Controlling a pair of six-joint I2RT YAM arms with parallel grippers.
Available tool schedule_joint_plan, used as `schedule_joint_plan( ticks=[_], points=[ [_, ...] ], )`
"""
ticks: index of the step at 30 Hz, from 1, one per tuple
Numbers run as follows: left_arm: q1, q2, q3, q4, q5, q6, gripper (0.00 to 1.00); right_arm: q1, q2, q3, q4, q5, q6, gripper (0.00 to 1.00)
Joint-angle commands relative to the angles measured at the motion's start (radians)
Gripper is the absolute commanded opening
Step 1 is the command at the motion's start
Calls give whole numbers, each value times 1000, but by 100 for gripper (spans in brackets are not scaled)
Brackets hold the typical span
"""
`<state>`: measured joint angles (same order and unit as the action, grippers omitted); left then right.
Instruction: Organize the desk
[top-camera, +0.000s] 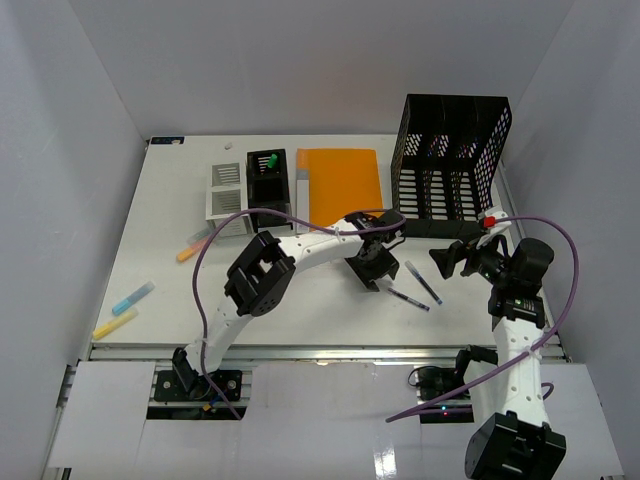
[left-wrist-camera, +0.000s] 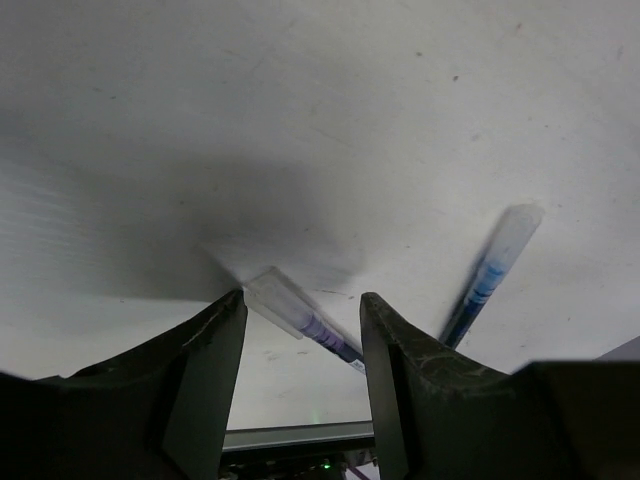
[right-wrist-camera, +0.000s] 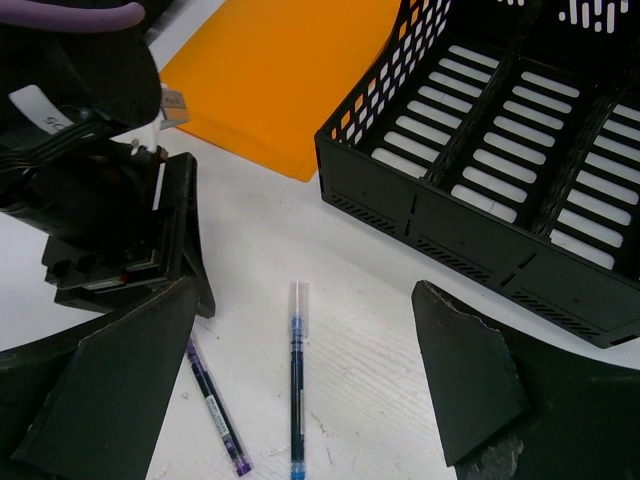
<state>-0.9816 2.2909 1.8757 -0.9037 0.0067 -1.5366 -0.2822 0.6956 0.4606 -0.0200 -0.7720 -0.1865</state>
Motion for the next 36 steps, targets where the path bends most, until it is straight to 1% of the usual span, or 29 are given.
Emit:
schedule_joint_plan(
  ticks=[1,5,6,9,10,16,21,24,26,29,32,36],
  points=[
    [-6,83,117,-232,-52,-57,57,-9,-19,21,40,-20,14,94],
    [-11,147,182,-312,-69,-24,55,-11,-40,21,40,-23,19,94],
    [-14,151,184,-318,-74,-18,52,-12,-43,22,39,-25,20,94],
    [-12,144,158,-320,-109,5,36,-13,-56,20,42,-32,24,94],
    [-12,140,151,-323,-120,7,33,-14,-59,21,42,-34,25,94],
    [8,125,142,-357,-171,51,31,-12,-65,20,40,-35,25,94],
    [68,37,-14,-296,-194,92,31,-14,-67,18,40,-34,25,94],
    [97,-24,-75,-255,-214,132,30,-15,-68,19,40,-33,24,94],
    [111,-61,-107,-232,-228,182,28,-14,-68,18,39,-35,24,94],
    [128,-99,-114,-224,-281,270,19,-15,-68,17,40,-33,22,94],
    [130,-145,-101,-236,-372,321,17,-17,-67,15,40,-35,21,94],
    [130,-236,-110,-223,-447,402,12,-15,-65,16,40,-36,19,94]
  ],
)
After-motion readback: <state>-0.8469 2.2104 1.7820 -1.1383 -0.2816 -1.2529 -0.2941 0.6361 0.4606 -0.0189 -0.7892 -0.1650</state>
